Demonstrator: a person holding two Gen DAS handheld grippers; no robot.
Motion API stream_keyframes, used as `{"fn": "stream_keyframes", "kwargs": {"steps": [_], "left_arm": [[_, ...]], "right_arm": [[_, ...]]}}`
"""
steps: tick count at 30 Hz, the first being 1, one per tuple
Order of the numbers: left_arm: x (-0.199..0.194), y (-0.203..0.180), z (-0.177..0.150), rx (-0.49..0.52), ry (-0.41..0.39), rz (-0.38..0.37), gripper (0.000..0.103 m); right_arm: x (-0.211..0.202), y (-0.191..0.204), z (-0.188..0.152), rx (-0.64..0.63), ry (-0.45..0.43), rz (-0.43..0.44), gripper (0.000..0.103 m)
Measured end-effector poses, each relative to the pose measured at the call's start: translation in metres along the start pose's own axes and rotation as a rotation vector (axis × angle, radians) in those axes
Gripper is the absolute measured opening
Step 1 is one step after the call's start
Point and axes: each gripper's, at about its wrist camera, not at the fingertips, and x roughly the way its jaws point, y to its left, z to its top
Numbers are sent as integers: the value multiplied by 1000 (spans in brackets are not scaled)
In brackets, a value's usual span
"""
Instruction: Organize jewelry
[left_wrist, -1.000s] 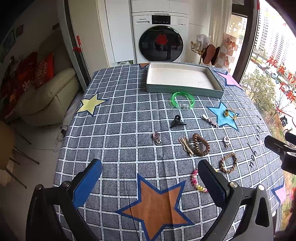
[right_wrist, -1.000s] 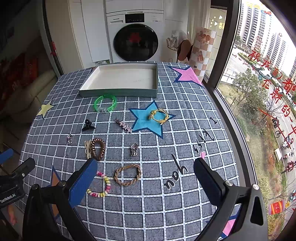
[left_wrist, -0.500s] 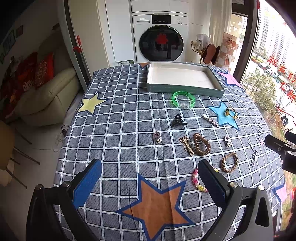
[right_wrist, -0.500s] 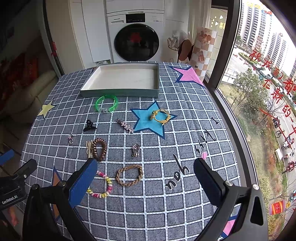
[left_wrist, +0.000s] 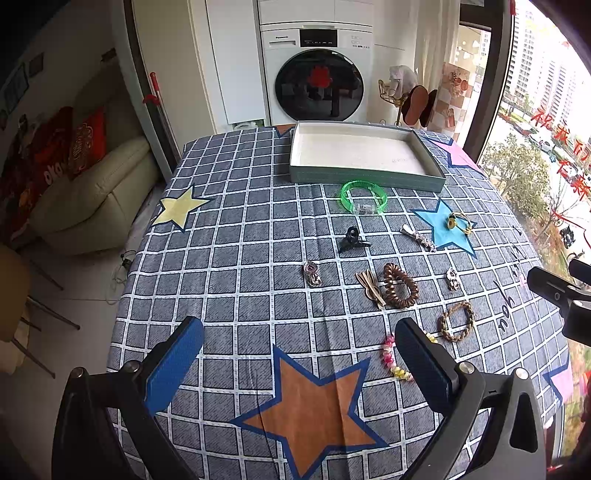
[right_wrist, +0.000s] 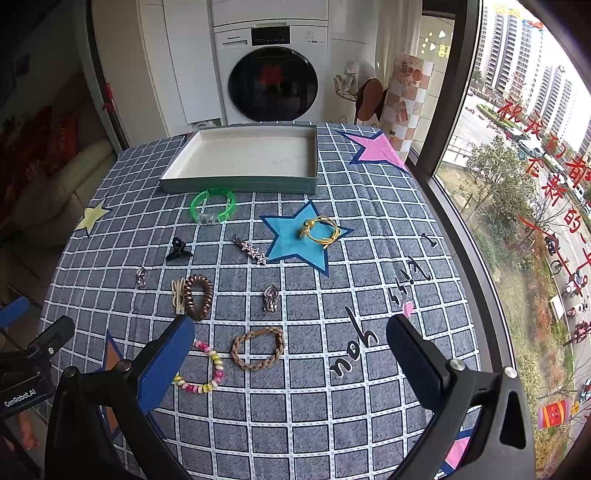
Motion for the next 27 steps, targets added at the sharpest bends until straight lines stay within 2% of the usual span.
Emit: {"fn": "stream_keyframes", "kwargs": {"steps": [27], "left_arm": [[1, -2, -3, 8, 8, 4, 103]], "right_arm": [[0, -1, -1, -2, 1, 6, 103]]}}
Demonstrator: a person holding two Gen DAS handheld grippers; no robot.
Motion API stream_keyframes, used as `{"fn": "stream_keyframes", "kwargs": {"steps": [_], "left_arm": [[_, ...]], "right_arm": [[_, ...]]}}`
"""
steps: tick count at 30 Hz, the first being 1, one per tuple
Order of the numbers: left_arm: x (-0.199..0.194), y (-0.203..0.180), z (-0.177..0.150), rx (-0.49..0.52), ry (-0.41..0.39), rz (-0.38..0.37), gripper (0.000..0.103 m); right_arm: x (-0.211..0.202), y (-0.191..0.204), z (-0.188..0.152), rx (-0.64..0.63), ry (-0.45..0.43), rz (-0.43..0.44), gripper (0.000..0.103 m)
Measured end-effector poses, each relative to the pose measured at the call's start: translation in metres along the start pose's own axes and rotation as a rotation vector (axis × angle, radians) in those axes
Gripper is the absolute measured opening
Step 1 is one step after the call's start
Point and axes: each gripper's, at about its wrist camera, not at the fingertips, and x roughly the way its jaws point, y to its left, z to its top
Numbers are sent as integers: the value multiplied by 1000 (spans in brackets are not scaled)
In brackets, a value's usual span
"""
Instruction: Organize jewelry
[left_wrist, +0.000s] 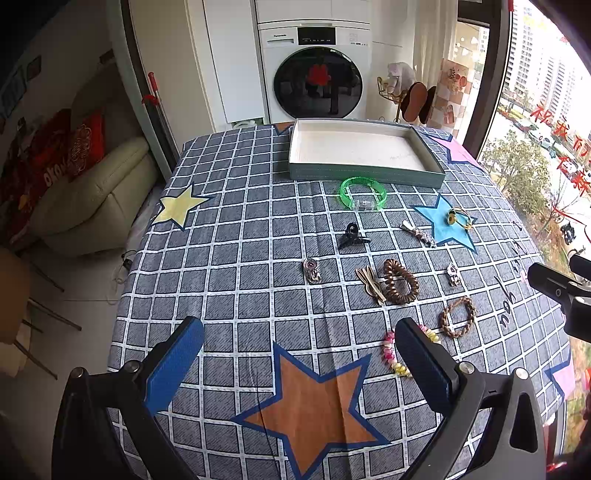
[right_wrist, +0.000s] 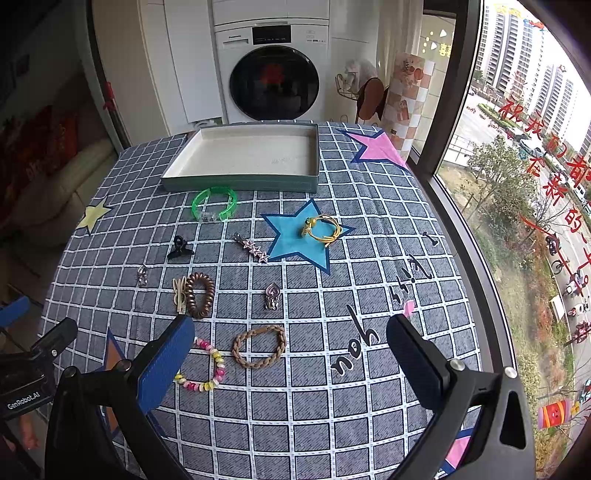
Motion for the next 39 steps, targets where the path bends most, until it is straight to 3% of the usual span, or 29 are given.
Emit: {"fn": "stream_keyframes", "kwargs": {"steps": [39], "left_arm": [[9, -2, 3, 19, 27, 2, 103]], "right_arm": [[6, 2, -4, -4, 18, 0, 103]]}}
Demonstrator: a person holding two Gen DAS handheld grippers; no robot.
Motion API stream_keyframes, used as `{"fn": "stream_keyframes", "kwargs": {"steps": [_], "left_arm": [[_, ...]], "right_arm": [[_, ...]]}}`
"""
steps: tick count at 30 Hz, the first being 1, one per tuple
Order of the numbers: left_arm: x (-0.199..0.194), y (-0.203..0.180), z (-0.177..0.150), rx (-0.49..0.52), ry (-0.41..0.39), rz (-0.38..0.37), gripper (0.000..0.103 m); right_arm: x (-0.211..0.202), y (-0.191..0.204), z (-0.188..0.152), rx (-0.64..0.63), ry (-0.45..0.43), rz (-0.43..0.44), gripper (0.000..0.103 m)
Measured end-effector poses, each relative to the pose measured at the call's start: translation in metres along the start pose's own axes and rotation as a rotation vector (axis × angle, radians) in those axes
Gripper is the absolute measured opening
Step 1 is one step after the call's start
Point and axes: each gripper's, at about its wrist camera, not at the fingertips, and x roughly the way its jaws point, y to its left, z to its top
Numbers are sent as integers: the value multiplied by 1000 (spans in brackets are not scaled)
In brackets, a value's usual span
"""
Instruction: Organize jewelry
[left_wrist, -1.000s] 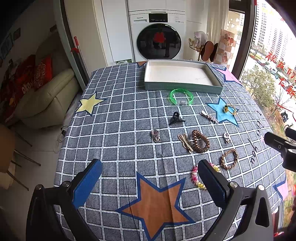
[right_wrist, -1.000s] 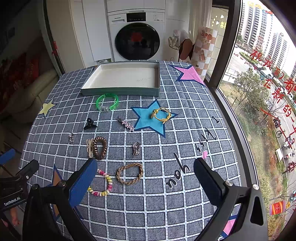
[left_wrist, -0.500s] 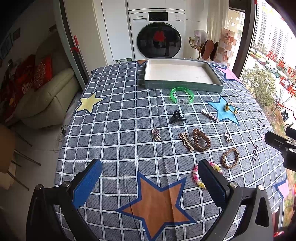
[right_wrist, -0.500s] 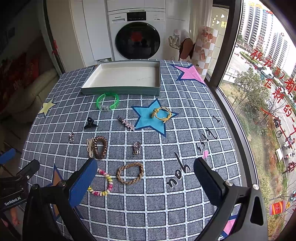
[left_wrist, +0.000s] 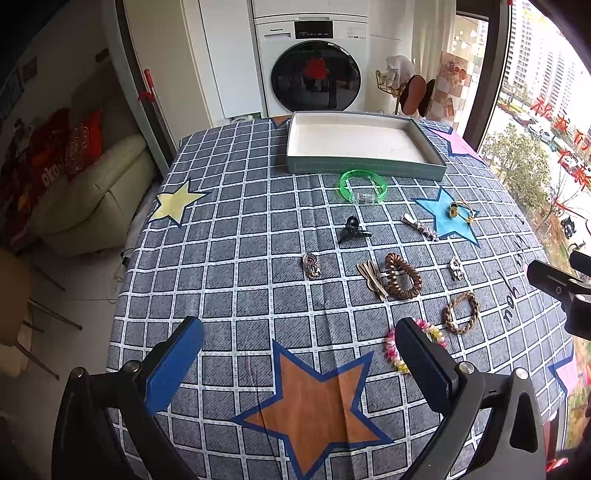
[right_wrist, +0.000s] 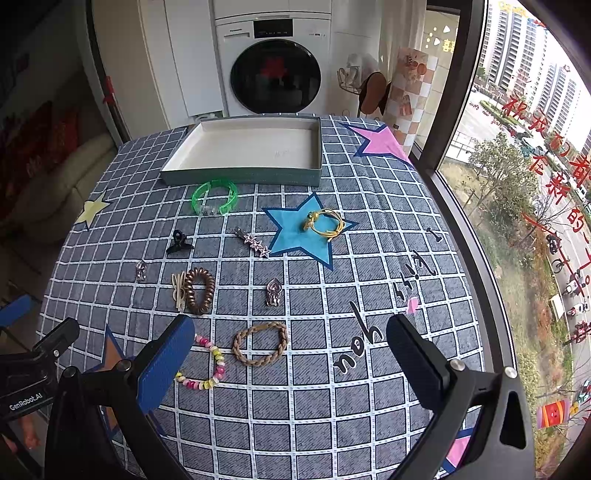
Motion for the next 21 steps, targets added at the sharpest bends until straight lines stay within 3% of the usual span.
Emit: {"fn": "stream_keyframes", "kwargs": {"steps": [11, 17, 21], "left_arm": [[15, 1, 2, -13, 69, -46, 103], [45, 6, 15, -37, 150, -57, 103], [63, 6, 24, -36, 159, -33, 103]], "right_arm": [[11, -6, 1, 25, 44, 16, 103], [31, -22, 5, 80, 127, 61, 103], [50, -27, 11, 68, 203, 68, 103]]}}
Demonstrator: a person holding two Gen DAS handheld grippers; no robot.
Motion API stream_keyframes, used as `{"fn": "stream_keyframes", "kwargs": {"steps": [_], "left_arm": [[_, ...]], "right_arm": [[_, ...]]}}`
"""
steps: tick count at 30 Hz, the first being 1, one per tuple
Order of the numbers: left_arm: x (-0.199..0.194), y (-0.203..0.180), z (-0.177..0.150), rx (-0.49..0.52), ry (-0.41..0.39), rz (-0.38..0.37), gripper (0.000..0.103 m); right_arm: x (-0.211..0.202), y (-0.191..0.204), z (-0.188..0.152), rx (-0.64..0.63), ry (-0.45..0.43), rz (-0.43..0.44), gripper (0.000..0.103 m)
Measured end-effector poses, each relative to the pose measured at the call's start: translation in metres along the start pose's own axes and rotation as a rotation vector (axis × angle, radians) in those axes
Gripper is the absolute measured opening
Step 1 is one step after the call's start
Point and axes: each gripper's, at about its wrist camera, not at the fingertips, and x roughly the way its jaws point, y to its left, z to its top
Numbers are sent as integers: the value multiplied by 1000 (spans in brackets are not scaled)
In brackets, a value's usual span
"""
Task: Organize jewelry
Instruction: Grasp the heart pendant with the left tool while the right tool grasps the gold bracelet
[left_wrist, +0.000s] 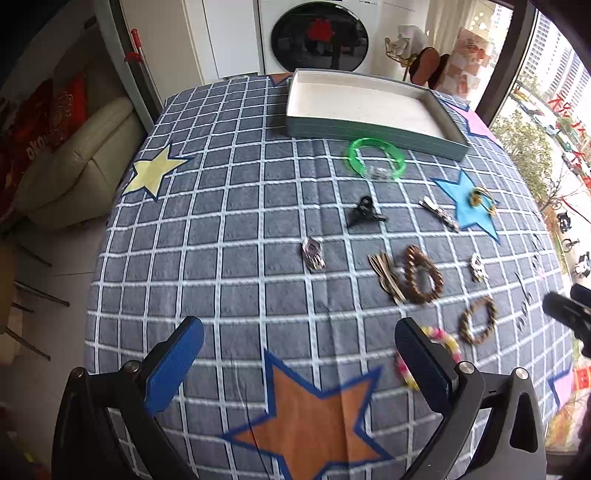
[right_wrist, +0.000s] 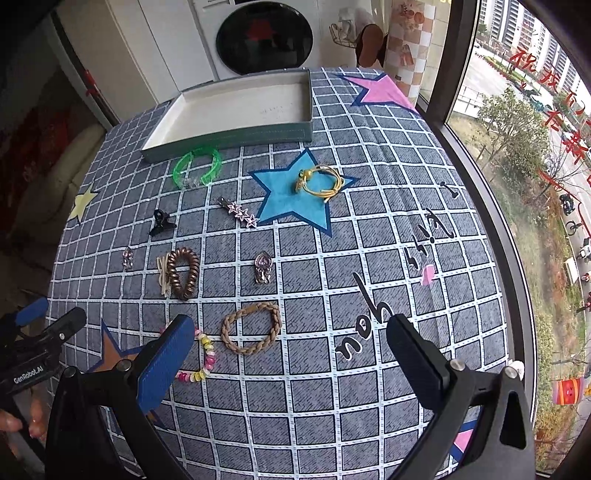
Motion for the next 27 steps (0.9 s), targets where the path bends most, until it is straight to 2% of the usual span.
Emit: {"fn": "stream_keyframes", "kwargs": {"steps": [8, 15, 23, 27], "left_arm": [[39, 1, 17, 16, 60, 29, 103], [64, 6, 28, -5, 74, 31, 103], [86, 5, 37, -27, 69, 32, 103], [96, 0, 39, -13, 86, 37, 100]], "right_arm": [[39, -1, 19, 7, 137, 25, 103], [66, -10, 43, 25, 137, 10, 103], [87, -30, 96, 53, 77, -20, 103], [98, -27, 117, 19, 58, -19, 101]]}}
